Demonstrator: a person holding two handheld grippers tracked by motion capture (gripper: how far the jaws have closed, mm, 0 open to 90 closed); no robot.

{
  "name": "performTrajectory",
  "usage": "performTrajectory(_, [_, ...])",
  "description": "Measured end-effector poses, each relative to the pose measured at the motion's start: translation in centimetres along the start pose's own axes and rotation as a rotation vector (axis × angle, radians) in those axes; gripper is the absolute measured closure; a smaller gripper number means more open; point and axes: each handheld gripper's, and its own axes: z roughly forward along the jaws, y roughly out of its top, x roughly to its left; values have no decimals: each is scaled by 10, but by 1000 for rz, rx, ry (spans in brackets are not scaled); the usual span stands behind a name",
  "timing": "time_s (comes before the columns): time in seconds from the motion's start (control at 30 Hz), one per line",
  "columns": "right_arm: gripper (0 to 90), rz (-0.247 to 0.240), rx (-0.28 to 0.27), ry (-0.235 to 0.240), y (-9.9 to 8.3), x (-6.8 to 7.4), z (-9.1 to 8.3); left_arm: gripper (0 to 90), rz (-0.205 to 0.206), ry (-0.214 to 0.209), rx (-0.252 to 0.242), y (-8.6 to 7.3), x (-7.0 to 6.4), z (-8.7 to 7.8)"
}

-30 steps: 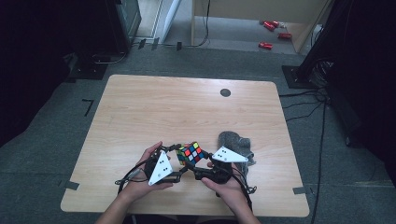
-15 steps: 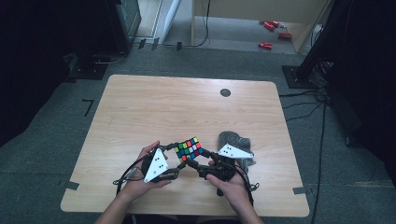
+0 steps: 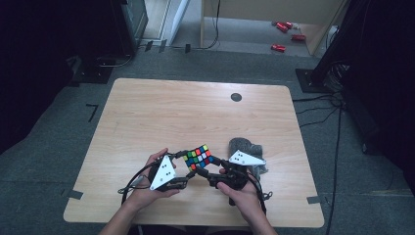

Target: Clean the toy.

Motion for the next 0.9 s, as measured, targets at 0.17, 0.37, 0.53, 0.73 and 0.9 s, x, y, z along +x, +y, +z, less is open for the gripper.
performTrajectory(0.17, [334, -2, 43, -8, 0, 3, 3, 270, 41, -4, 22, -1, -6, 4])
performTrajectory(0.37, [332, -5, 58, -26, 0, 6, 3, 347, 54, 8, 4, -2, -7, 2])
performTrajectory(0.53, [326, -15, 32, -4, 5, 6, -1, 350, 25, 4, -12, 0, -5, -1])
performTrajectory(0.73, [330, 23, -65, -36, 16, -6, -20, 350, -35, 43, 19, -6, 9, -4])
performTrajectory(0.9, [304, -121, -28, -427, 11, -40, -35, 350, -92, 50, 17, -6, 16, -5])
